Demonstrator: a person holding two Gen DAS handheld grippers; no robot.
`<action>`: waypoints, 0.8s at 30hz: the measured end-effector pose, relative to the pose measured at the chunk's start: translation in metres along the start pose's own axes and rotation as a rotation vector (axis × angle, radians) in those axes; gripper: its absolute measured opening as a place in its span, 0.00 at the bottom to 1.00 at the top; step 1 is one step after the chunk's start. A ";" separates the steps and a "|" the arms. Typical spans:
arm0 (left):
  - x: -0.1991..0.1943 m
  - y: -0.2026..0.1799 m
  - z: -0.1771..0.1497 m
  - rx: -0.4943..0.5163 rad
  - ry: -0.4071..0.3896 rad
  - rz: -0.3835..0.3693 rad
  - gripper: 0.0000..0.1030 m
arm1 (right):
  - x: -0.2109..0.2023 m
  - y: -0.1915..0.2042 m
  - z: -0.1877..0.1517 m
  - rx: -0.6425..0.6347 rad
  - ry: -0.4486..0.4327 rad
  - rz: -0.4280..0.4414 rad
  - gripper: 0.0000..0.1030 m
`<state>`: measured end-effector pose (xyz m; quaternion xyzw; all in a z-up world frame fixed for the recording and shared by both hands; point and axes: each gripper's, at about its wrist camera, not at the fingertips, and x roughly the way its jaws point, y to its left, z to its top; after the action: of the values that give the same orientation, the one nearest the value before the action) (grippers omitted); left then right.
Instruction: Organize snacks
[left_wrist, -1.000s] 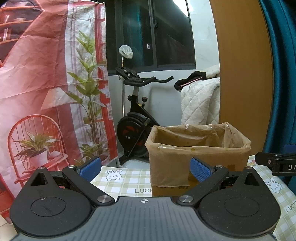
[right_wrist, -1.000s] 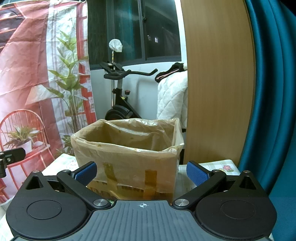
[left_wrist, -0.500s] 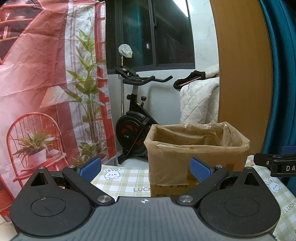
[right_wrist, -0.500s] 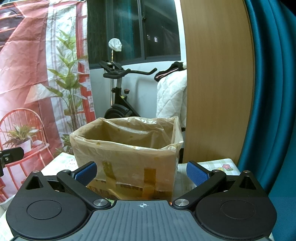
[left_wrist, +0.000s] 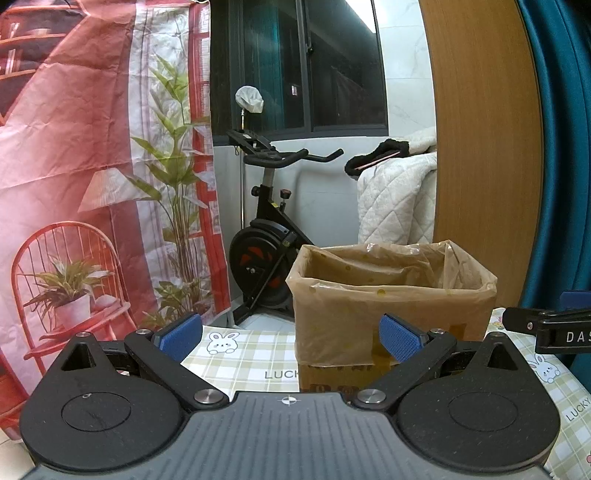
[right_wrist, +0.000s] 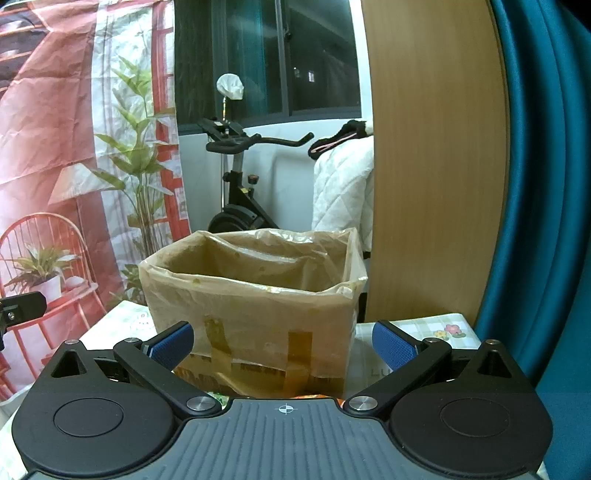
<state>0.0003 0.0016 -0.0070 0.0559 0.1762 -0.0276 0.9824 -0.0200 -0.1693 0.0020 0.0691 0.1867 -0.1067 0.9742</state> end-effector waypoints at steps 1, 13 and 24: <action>0.000 0.000 0.000 -0.001 0.000 0.000 1.00 | 0.000 0.000 0.000 -0.001 0.001 0.000 1.00; 0.000 0.000 -0.001 -0.004 -0.002 0.001 1.00 | 0.001 0.001 -0.001 -0.002 0.002 0.000 1.00; 0.000 -0.001 -0.001 -0.008 -0.005 0.001 1.00 | 0.001 0.002 -0.001 -0.005 0.003 0.002 1.00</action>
<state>-0.0005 0.0010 -0.0083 0.0520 0.1738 -0.0266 0.9831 -0.0191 -0.1671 0.0010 0.0669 0.1885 -0.1052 0.9741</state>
